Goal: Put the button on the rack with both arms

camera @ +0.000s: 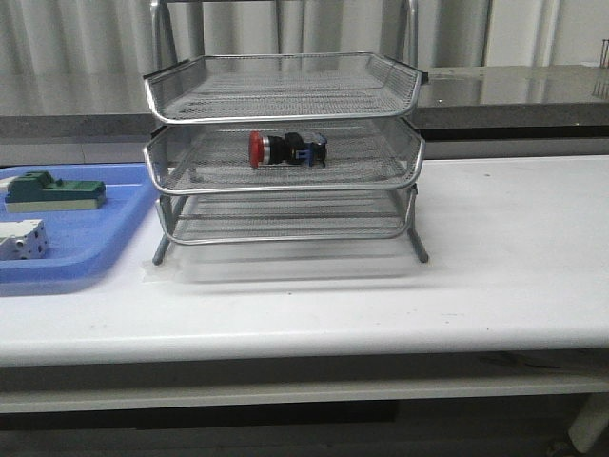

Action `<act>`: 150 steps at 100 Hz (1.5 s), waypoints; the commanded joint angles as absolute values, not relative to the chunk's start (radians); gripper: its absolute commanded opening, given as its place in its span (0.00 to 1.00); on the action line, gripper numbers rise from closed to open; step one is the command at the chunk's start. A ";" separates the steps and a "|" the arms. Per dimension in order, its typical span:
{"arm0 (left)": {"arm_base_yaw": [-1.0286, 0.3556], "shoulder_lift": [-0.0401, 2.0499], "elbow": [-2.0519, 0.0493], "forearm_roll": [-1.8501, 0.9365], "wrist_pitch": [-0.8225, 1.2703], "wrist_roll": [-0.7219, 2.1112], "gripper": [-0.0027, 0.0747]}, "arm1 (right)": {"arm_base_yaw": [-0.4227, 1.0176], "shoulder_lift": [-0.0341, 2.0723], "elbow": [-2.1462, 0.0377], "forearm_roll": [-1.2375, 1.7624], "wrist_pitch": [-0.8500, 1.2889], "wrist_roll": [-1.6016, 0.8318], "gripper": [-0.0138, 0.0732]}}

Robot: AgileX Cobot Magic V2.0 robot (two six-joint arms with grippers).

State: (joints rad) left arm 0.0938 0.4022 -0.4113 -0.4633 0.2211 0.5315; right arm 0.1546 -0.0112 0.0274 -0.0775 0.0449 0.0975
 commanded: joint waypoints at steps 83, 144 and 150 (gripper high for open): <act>0.088 0.409 -0.437 -0.478 0.155 0.531 0.01 | 0.150 -0.029 0.011 -0.089 -0.042 0.099 0.08; 0.058 0.389 -0.409 -0.225 0.141 0.277 0.01 | 0.150 -0.029 0.011 -0.089 -0.042 0.099 0.08; 0.039 0.377 -0.392 -0.108 0.135 0.137 0.01 | 0.150 -0.029 0.011 -0.089 -0.042 0.099 0.08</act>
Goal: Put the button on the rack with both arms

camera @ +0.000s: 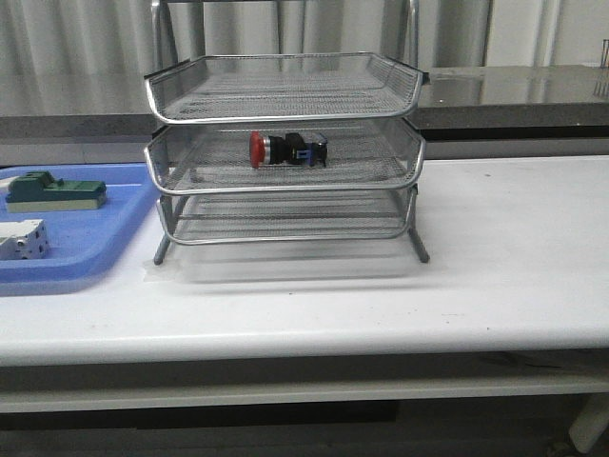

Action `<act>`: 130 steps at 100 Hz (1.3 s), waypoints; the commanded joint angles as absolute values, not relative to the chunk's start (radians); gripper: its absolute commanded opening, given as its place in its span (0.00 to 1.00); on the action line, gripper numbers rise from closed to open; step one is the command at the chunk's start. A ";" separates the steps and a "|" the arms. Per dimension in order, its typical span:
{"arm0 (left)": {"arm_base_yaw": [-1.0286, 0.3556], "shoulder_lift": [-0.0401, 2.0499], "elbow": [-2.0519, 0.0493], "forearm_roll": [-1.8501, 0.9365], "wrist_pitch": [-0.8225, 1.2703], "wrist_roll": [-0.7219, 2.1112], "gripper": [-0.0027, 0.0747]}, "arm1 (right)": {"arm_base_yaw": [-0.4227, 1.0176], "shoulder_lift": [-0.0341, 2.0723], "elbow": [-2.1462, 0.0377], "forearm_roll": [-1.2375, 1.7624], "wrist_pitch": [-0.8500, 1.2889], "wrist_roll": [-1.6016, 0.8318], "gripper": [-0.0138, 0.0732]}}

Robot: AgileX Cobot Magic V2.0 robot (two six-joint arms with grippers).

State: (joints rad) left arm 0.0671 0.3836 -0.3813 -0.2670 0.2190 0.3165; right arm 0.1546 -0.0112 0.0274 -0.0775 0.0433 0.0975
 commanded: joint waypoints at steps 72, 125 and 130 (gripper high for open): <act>-0.022 0.136 -0.039 0.117 -0.049 -0.150 0.01 | 0.150 -0.029 0.011 -0.089 -0.042 0.099 0.08; -0.022 -0.038 0.048 0.115 -0.048 -0.151 0.01 | 0.150 -0.028 0.011 -0.089 -0.042 0.099 0.08; -0.022 -0.038 0.048 0.115 -0.048 -0.151 0.01 | 0.150 -0.028 0.011 -0.089 -0.042 0.099 0.08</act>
